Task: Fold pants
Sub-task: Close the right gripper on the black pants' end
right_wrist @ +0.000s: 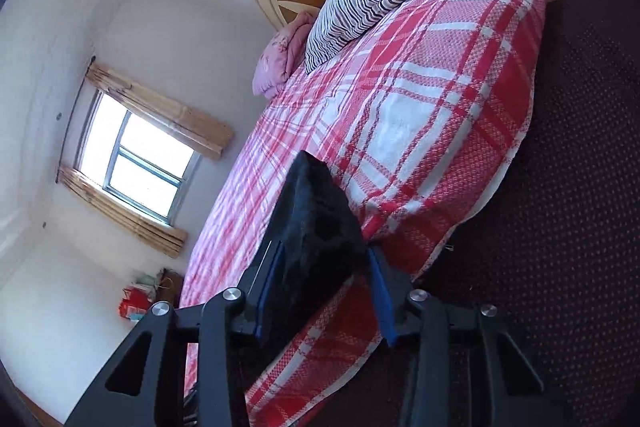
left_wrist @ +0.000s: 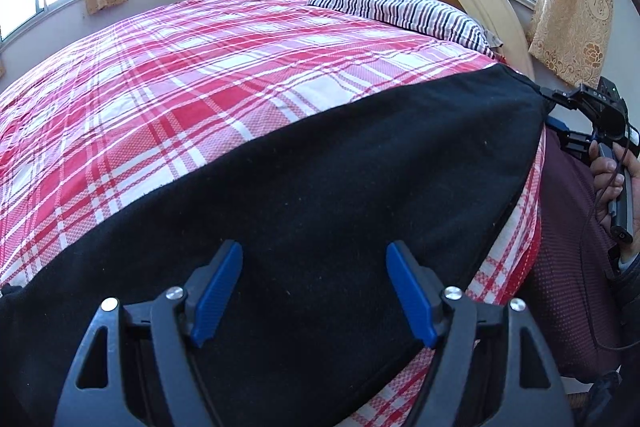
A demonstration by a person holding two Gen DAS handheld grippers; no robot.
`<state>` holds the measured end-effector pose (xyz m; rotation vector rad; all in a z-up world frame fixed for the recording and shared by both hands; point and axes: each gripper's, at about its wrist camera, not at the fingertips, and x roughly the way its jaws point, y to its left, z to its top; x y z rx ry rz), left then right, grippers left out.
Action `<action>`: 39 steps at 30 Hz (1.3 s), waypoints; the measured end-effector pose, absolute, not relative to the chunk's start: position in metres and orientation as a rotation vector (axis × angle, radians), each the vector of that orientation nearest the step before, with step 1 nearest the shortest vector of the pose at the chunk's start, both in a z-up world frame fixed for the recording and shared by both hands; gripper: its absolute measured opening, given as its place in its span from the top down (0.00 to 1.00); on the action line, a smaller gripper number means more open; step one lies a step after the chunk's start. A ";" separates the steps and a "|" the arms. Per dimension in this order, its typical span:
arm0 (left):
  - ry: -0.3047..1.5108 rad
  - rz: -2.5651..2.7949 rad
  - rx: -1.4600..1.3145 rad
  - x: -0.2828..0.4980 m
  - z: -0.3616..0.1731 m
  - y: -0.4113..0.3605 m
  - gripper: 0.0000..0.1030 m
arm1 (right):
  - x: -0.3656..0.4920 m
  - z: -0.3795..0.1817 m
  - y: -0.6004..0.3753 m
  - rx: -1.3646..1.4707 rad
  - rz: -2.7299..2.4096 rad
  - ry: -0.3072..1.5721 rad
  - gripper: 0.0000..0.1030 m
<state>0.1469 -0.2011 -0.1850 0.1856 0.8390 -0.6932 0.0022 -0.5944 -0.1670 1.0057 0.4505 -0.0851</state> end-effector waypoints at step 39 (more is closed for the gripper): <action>0.844 -0.670 0.146 0.152 -0.186 -0.189 0.23 | 0.002 -0.155 -0.594 0.940 -0.139 0.432 0.86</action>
